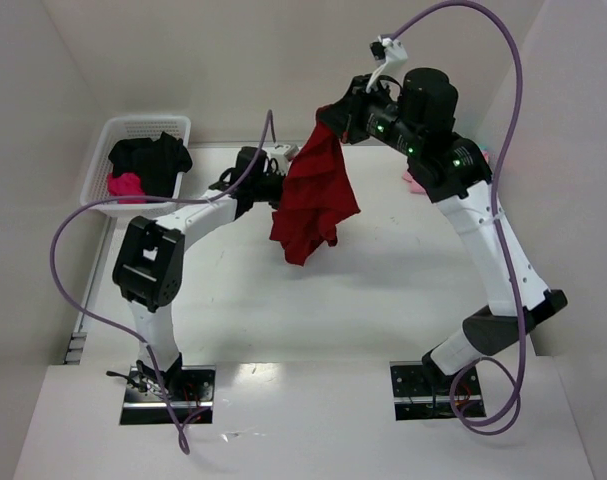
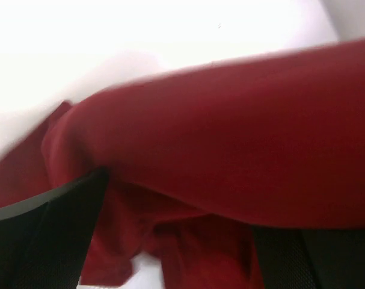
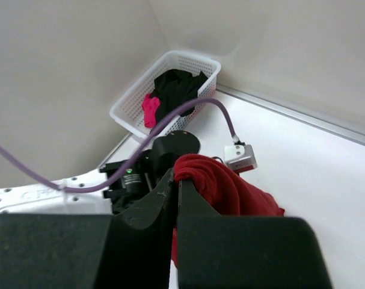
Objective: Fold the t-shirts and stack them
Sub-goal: Flatten out the tshirt
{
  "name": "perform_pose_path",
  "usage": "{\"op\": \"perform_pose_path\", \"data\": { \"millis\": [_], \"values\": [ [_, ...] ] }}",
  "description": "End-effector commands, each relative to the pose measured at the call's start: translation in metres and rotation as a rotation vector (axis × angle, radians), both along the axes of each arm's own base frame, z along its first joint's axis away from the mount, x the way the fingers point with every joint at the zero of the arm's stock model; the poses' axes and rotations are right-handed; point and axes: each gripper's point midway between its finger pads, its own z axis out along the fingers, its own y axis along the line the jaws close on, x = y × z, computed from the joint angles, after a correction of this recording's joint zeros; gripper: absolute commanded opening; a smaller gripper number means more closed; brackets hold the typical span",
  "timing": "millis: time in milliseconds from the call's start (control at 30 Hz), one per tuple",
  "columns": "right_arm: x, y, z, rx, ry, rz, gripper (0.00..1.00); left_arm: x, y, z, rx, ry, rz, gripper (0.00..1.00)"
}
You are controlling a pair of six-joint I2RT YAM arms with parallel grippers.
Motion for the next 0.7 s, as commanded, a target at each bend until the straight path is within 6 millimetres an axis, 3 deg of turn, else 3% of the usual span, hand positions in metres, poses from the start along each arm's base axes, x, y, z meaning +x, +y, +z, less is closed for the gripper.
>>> {"op": "perform_pose_path", "data": {
  "millis": [0,67,100,167,233,267,333,400,433,533,567,667],
  "values": [
    [-0.029,-0.027,0.038,0.054,-0.109,-0.065,0.0,0.019,-0.006,-0.012,0.028,-0.067,0.044,1.0],
    [-0.025,-0.028,0.027,0.044,-0.094,-0.082,0.0,0.016,-0.013,-0.022,0.02,-0.071,0.026,0.98],
    [-0.029,-0.033,0.033,0.052,-0.106,-0.098,0.0,0.015,-0.014,-0.03,0.022,-0.055,0.018,0.96],
    [-0.03,-0.036,0.032,0.052,-0.106,-0.107,0.0,0.01,-0.02,-0.029,-0.008,-0.053,-0.029,0.74],
    [-0.029,-0.04,0.031,0.043,-0.109,-0.13,0.0,0.013,-0.024,-0.021,-0.036,-0.054,-0.026,0.45],
    [-0.025,-0.043,0.026,0.036,-0.101,-0.157,0.0,0.014,-0.024,-0.013,-0.041,-0.066,-0.026,0.21],
    [-0.022,-0.05,0.024,0.034,-0.098,-0.186,0.0,0.017,-0.021,-0.001,-0.039,-0.093,-0.002,0.0],
    [-0.022,-0.058,0.023,0.036,-0.103,-0.215,0.0,0.019,-0.012,0.026,-0.011,-0.156,0.033,0.0],
    [-0.021,-0.059,0.026,0.042,-0.112,-0.225,0.0,0.021,-0.009,0.025,0.014,-0.156,0.049,0.0],
    [-0.012,-0.079,0.025,0.04,-0.112,-0.312,0.0,0.028,0.009,0.06,0.081,-0.234,0.123,0.0],
    [-0.004,-0.09,0.021,0.025,-0.109,-0.358,0.0,0.026,0.025,0.098,0.101,-0.28,0.17,0.0],
    [0.003,-0.114,0.02,0.011,-0.115,-0.447,0.0,0.029,0.072,0.171,0.105,-0.391,0.337,0.0]
  ]
}}
